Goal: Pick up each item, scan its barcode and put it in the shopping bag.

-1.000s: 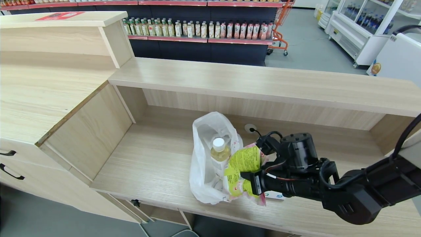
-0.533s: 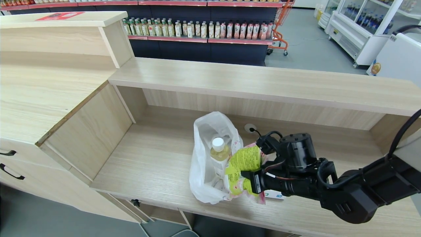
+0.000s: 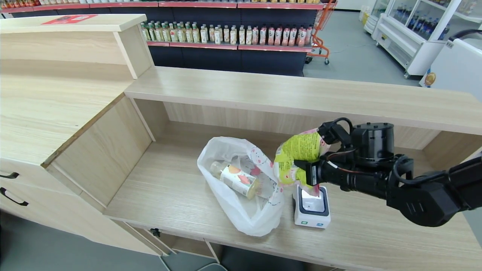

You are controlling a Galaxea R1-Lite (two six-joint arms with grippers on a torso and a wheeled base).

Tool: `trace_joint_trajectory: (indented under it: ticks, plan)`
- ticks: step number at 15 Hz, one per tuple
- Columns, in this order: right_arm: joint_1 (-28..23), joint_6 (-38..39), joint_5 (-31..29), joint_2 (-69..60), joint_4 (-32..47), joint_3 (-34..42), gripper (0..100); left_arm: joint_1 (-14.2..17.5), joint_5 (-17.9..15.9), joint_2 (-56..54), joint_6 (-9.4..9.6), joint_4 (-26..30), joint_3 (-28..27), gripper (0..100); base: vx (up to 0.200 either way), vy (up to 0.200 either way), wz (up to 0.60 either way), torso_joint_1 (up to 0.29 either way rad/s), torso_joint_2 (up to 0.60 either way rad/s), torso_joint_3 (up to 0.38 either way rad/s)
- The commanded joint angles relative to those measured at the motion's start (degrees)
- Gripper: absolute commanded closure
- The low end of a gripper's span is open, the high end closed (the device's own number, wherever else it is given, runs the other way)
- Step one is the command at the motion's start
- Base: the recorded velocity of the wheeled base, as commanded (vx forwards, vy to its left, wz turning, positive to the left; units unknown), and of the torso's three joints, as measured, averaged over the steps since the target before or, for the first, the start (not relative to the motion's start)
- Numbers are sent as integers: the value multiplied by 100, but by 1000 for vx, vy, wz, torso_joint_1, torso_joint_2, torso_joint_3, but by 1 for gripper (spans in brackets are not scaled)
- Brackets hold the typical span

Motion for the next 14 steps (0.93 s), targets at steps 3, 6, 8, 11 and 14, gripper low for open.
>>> trace_joint_trajectory:
  ticks: [3, 6, 8, 11, 14]
  plan:
    - [-2, 15, 1, -309, 24, 121, 100, 1, 0, 0, 1, -2, 0, 0, 67, 0, 0, -7, -1, 1]
    - [16, 24, 19, -485, -12, 349, 100, 1, 0, 0, 1, -2, 0, 0, 0, 0, 0, 17, 4, -6]
    - [156, 138, 265, -581, -12, 393, 100, 1, 0, 0, 1, -2, 0, 0, 0, 0, 0, 0, 0, 0]
    - [534, 208, 599, -388, 6, 516, 100, 1, 0, 0, 1, -2, 0, 0, 0, 0, 0, 0, 0, 0]
    - [684, -12, 590, 7, -20, 762, 100, 1, 0, 0, 1, -2, 0, 0, 0, 0, 0, 0, 0, 0]
